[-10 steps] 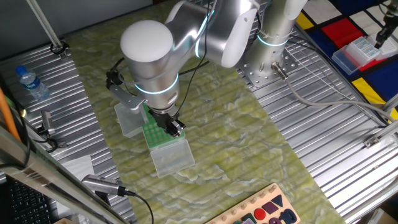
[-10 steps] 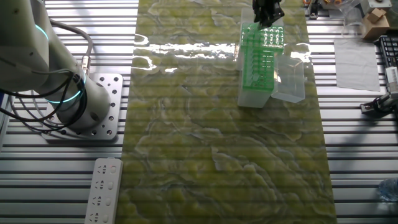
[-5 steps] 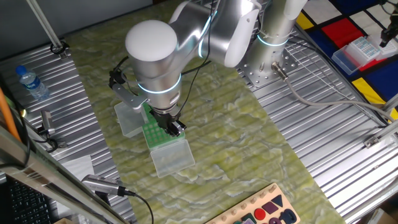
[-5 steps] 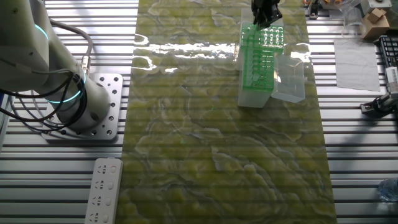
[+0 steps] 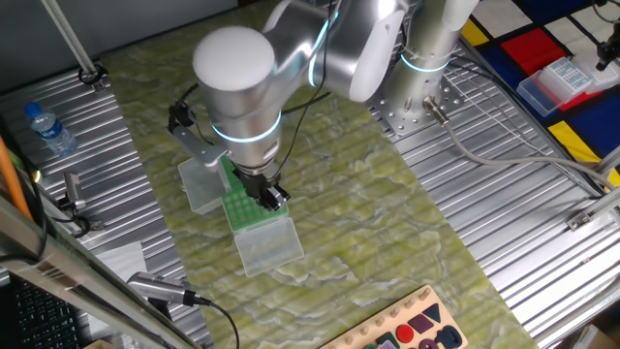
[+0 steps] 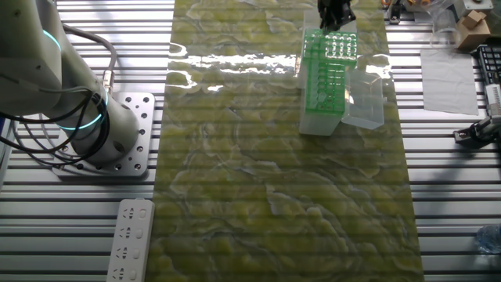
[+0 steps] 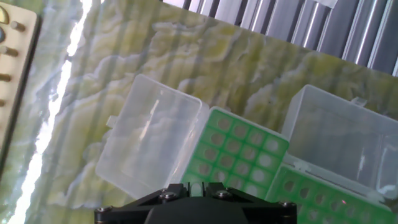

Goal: Transfer all large pipette tips from one holder to another

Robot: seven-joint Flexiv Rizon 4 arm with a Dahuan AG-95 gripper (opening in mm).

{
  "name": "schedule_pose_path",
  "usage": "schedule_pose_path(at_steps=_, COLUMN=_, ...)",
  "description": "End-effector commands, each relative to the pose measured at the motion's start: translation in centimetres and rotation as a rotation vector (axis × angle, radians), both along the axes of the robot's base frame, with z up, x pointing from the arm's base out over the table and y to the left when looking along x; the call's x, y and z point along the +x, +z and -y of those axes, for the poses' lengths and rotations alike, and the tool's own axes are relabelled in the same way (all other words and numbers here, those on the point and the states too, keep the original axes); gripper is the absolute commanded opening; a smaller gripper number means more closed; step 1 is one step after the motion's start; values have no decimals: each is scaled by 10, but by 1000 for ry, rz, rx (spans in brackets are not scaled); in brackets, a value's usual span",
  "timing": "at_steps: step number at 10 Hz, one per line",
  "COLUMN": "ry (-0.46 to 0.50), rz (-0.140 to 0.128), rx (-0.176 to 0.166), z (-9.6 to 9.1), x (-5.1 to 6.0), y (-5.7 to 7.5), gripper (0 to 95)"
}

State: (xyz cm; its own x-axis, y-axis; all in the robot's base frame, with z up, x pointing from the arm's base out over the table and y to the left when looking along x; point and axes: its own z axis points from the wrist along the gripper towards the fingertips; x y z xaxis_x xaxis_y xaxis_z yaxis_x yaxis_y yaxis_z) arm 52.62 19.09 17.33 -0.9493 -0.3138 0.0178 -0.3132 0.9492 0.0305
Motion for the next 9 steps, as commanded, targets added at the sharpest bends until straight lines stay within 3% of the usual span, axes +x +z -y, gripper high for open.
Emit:
schedule_pose_path(at_steps=1, ry=4, rz=-2, rx=-2, z=-2, x=-2, y=16, gripper=0)
schedule_pose_path(at_steps=5, ry=44, rz=-13, rx=-8, z=2, x=2, y=48, gripper=0)
schedule_pose_path(at_steps=9, ry=71, rz=-49, rx=4, z=12, x=21, y=89, gripper=0)
